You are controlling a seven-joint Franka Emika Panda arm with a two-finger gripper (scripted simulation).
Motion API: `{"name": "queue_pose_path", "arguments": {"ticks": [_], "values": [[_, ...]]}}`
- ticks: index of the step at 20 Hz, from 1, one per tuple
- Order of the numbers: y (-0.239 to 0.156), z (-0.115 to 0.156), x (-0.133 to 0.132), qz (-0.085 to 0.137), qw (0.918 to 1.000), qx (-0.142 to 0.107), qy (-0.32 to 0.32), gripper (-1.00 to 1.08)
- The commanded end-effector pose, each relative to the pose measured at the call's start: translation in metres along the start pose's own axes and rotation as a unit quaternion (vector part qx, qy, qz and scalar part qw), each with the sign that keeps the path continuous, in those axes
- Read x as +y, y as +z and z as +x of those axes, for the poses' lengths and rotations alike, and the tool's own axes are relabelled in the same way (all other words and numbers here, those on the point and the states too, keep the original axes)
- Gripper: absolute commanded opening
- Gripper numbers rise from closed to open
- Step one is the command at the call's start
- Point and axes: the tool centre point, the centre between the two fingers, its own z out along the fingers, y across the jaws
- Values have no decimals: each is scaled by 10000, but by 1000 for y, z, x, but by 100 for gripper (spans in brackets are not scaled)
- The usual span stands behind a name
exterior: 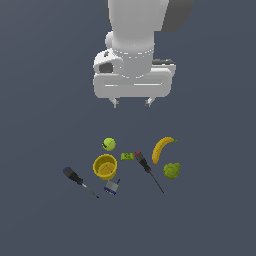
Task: Pick up a designated object from a clutter of objects.
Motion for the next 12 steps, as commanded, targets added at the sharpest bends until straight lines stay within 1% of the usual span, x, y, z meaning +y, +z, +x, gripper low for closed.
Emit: {"name": "queue_pose_path", "arguments": {"ticks": [1, 7, 12], "values": [[-3, 0, 3, 15, 10000, 5, 41, 100], [4, 1, 4, 13, 10000, 3, 32, 100], [23, 2, 13, 24, 10000, -2, 45, 100]]}}
